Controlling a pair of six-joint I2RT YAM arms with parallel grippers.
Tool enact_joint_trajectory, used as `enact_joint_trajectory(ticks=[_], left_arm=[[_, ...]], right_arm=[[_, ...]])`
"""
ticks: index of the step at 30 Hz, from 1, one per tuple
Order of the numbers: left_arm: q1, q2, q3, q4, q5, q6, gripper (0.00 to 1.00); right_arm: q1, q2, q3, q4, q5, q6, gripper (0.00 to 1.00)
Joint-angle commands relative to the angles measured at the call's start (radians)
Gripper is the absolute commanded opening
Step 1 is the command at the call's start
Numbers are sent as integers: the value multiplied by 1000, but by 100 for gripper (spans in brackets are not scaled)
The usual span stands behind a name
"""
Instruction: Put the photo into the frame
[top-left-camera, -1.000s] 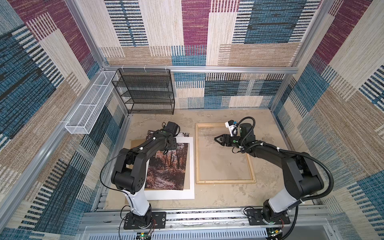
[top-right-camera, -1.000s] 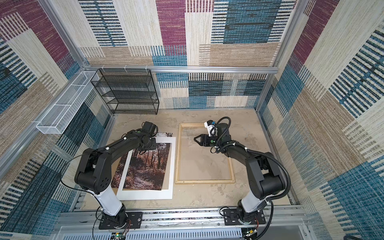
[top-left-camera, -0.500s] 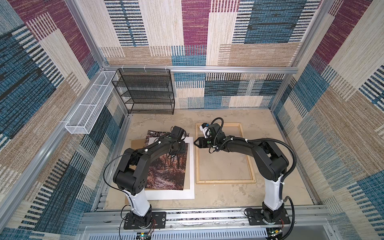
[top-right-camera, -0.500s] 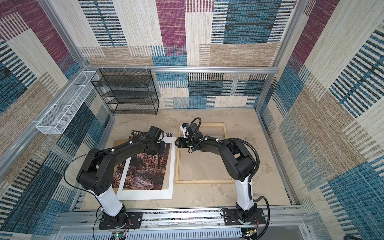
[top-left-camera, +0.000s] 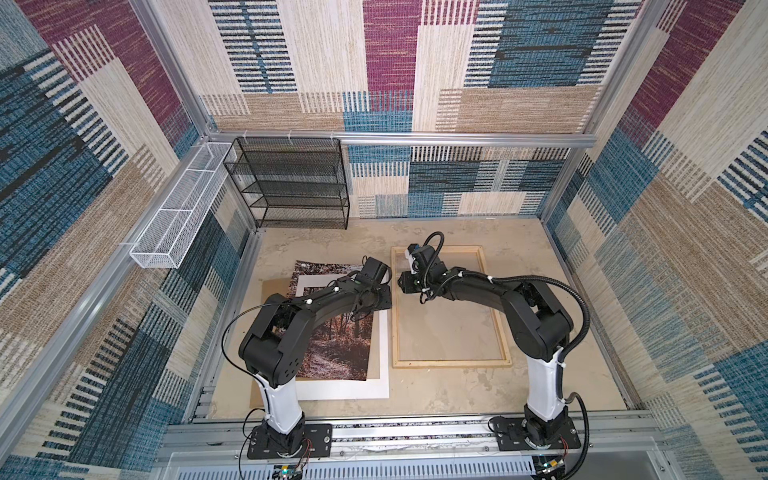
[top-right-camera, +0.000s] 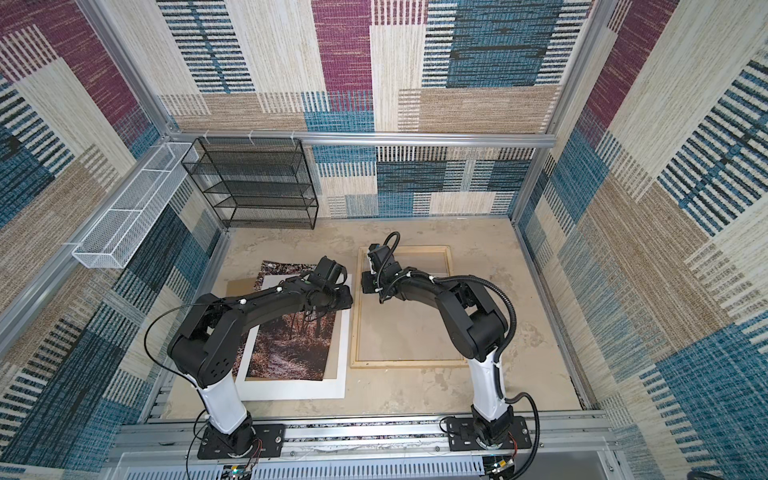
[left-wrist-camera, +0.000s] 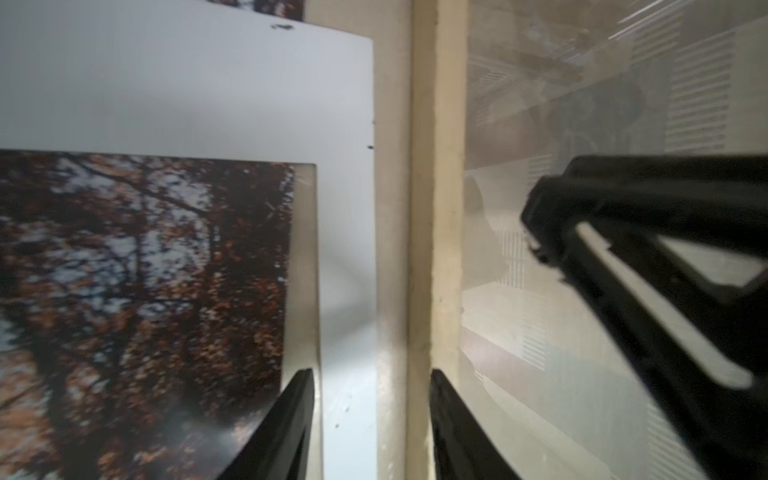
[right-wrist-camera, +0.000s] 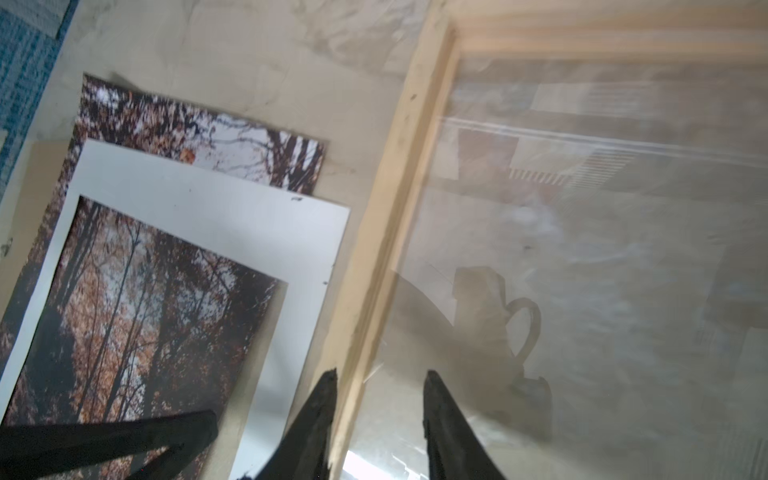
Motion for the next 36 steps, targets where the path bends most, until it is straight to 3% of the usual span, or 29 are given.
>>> enact_joint_trajectory(ticks=[1, 11, 22, 27, 36], left_arm=[[-18, 28, 32, 39, 51, -21, 47], [-74, 95, 78, 56, 98, -54, 44], [-143, 161, 142, 108, 143, -103, 43], [-141, 125, 154, 30, 47, -67, 45], [-123, 15, 153, -147, -148, 9, 49]], right_arm=[[-31, -47, -30, -3, 37, -19, 37], [-197, -227, -180, 1, 45, -41, 38], [-250, -320, -244, -4, 52, -59, 38], [-250, -335, -264, 14, 10, -50, 39], [-231, -311, -312, 136, -209, 9, 39]])
